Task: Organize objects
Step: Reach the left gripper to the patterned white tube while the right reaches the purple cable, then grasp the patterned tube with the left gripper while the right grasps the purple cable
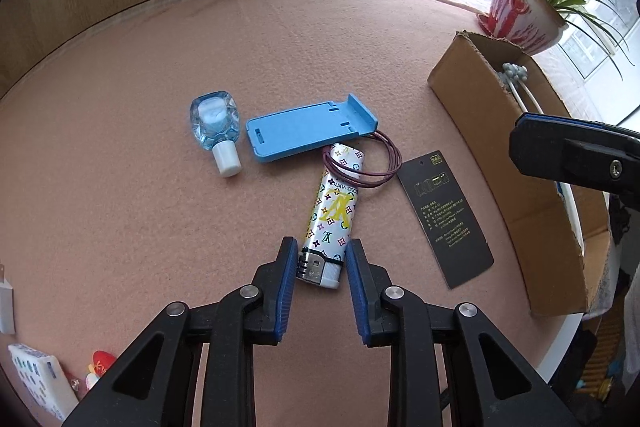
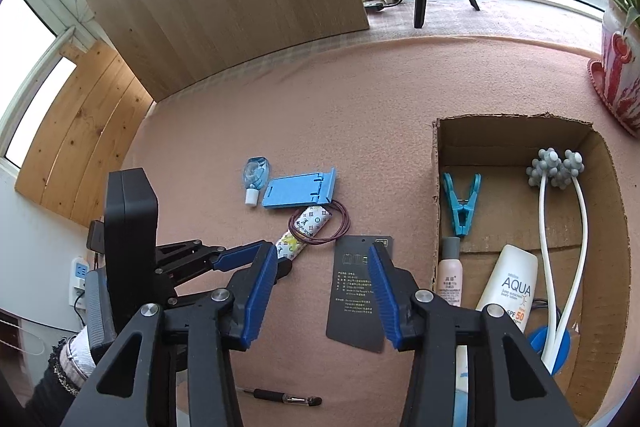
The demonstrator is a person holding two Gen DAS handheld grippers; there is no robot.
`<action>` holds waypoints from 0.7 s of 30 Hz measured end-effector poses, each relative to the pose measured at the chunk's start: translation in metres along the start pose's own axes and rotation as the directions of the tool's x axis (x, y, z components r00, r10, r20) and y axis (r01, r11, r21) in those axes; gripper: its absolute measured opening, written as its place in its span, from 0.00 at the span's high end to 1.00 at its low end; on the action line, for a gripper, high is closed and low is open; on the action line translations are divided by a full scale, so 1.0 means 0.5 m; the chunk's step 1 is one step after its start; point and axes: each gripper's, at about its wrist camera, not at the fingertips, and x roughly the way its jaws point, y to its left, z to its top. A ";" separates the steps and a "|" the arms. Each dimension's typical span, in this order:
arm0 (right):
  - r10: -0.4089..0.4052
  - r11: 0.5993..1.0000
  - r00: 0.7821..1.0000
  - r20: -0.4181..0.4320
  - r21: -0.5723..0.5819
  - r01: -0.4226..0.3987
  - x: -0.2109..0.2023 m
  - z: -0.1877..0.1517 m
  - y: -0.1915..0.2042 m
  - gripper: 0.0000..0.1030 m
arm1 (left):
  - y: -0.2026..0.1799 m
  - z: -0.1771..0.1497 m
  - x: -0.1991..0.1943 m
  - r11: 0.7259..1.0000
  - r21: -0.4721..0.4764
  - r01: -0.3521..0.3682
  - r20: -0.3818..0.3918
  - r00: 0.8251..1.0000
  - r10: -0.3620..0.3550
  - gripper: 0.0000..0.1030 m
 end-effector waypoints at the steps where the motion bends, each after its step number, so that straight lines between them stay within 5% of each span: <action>1: 0.001 1.000 1.000 -0.008 -0.010 -0.001 0.008 0.002 0.007 0.59 | 0.013 -0.011 -0.008 1.000 -0.013 0.001 0.001 1.000 -0.001 0.74; 21: -0.160 0.930 0.963 -0.219 -0.360 0.073 0.246 0.025 0.147 0.77 | 0.132 -0.110 -0.095 0.984 -0.174 -0.036 0.014 0.999 0.039 0.74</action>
